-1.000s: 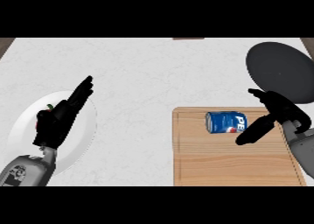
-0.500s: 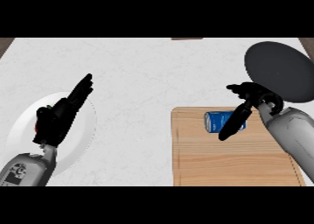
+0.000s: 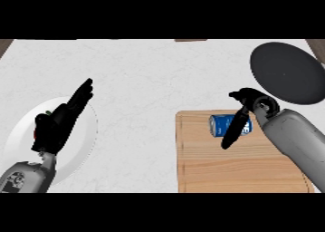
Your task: Pick the can from the cutting board and place it in the pan
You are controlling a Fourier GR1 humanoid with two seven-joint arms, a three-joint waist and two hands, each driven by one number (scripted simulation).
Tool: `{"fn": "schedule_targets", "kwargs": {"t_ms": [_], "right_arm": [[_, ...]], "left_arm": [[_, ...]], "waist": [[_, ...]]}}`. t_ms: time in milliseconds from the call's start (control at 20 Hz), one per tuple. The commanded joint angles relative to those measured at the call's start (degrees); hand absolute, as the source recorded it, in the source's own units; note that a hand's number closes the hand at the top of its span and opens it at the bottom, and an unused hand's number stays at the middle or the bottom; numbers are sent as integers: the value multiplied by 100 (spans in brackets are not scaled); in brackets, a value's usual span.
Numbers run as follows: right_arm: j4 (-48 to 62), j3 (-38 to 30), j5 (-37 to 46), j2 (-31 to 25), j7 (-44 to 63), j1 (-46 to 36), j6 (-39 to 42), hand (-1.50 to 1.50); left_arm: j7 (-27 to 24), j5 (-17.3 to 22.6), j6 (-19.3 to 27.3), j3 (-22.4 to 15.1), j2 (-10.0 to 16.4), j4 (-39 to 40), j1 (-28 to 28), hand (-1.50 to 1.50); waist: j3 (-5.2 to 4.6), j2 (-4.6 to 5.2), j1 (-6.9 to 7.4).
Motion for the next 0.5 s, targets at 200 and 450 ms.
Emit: {"fn": "schedule_targets", "kwargs": {"t_ms": [200,450], "right_arm": [[154,307,-12,200,1376,-292,69,-150],[84,475,78,147,1144,0,-8,-150]], "left_arm": [[221,-128,56,14,-124,-42,-146,0],[-25,-165,-24,70,-153,-38,138,0]], "waist": [[5,3,-40],[5,2,-55]]}}
